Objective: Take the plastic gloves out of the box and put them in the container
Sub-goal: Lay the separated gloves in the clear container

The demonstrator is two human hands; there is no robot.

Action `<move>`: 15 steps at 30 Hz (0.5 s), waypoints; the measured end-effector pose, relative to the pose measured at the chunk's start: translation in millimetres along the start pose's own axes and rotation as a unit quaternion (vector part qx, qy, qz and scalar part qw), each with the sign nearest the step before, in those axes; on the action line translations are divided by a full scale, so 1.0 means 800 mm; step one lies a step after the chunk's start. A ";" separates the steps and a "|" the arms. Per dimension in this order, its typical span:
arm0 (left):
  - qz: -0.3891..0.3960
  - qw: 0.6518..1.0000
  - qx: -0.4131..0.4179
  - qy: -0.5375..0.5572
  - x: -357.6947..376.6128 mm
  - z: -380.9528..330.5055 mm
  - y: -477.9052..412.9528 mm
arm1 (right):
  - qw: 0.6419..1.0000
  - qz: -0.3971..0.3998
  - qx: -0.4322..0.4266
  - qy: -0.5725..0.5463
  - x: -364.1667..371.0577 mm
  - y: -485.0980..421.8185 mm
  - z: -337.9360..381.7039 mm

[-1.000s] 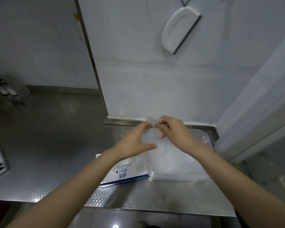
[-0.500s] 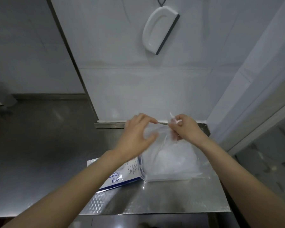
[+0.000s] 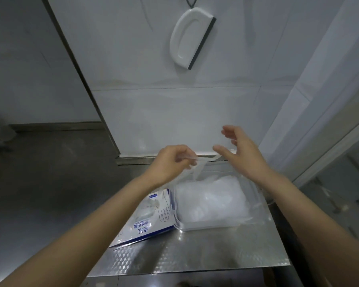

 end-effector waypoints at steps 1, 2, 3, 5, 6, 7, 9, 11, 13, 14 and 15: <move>0.044 0.999 0.006 0.022 -0.003 -0.004 -0.001 | 0.998 0.058 -0.019 -0.005 0.003 0.002 0.010; 0.085 0.996 0.014 0.039 -0.005 -0.007 -0.001 | 0.992 0.126 -0.022 -0.009 0.008 0.005 0.020; 0.118 0.992 0.020 0.049 -0.006 -0.011 -0.001 | 0.982 0.189 -0.018 -0.018 0.015 0.010 0.028; 0.155 0.985 0.031 0.071 -0.011 -0.014 -0.003 | 0.965 0.260 -0.001 -0.043 0.025 0.014 0.032; 0.163 0.983 0.032 0.085 -0.014 -0.014 -0.005 | 0.961 0.269 0.011 -0.059 0.027 0.014 0.029; 0.161 0.982 0.030 0.092 -0.018 -0.011 -0.006 | 0.960 0.268 0.024 -0.074 0.028 0.013 0.026; 0.128 0.989 0.029 0.062 -0.025 -0.001 -0.013 | 0.958 0.261 0.048 -0.106 0.028 0.011 0.017; 0.089 0.996 0.020 0.018 -0.029 0.013 -0.021 | 0.953 0.262 0.080 -0.129 0.028 0.010 0.005; 0.064 0.998 0.012 -0.016 -0.031 0.027 -0.029 | 0.955 0.250 0.093 -0.130 0.025 0.008 -0.004; 0.047 0.998 0.010 -0.037 -0.031 0.031 -0.035 | 0.960 0.239 0.090 -0.116 0.022 0.004 -0.008; 0.023 0.998 0.011 -0.059 -0.031 0.033 -0.040 | 0.967 0.221 0.082 -0.098 0.018 0.000 -0.009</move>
Point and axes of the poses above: each hand's wrist, its own y-axis away from the middle knuckle, its own x-axis out of the palm, z = x × y, the point moved 3 cm from there along -y, towards the middle knuckle, and after that the axes turned 13 degrees about -y, right-handed, at the moved point
